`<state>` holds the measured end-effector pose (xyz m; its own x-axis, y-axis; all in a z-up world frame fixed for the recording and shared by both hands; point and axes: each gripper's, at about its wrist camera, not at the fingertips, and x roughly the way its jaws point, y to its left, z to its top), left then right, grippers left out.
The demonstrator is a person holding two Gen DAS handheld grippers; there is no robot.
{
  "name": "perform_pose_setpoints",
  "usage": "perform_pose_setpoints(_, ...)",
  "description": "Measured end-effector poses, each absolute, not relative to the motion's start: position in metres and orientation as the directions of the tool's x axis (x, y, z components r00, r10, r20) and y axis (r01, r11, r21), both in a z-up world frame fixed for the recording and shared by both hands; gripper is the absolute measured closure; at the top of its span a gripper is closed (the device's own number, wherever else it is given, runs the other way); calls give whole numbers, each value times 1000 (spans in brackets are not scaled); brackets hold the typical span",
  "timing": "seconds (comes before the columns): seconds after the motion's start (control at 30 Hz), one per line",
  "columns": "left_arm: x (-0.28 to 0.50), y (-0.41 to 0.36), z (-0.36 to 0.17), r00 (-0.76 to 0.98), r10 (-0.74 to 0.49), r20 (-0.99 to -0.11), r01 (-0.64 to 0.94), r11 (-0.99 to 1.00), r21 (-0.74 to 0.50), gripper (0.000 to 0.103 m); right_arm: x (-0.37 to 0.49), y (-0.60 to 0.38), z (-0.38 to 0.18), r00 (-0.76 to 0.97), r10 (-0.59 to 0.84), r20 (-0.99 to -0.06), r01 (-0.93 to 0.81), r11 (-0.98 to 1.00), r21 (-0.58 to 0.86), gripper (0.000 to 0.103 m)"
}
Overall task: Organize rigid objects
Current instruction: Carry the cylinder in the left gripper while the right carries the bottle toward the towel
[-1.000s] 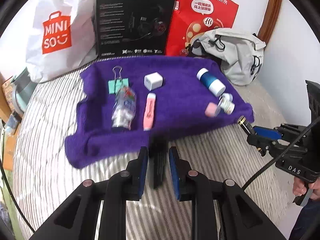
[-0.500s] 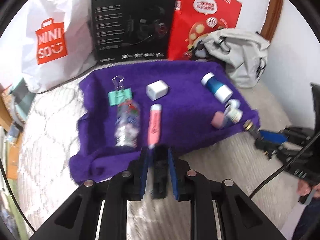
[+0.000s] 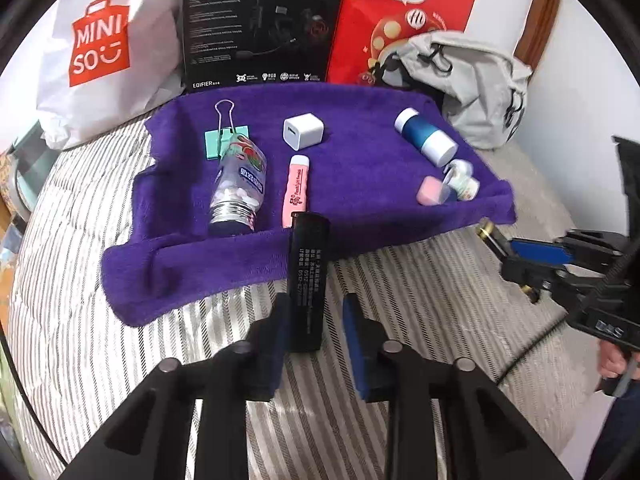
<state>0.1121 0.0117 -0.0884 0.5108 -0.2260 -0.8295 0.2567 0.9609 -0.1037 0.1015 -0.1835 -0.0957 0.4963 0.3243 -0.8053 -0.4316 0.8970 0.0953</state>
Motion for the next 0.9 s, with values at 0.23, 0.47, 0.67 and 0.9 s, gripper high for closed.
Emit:
perform_pose_setpoints(0.23, 125, 2, -99, 509, -198, -838, 262, 963, -69, 72, 97, -181, -100, 487, 319, -813, -433, 896, 92, 80)
perform_pose_setpoints(0.47, 114, 10, -107, 477, -202, -856, 264, 961, -80, 76, 99, -184, -102, 480, 319, -817, -428, 898, 99, 80)
perform_pose_setpoints(0.67, 96, 15, -107, 471, -182, -863, 268, 962, -56, 76, 100, -182, -106, 473, 332, -816, -430, 895, 115, 80)
perform_pose_setpoints(0.9, 116, 10, -100, 511, -204, -835, 258, 963, -78, 76, 96, -178, -108, 463, 343, -817, -441, 889, 123, 80)
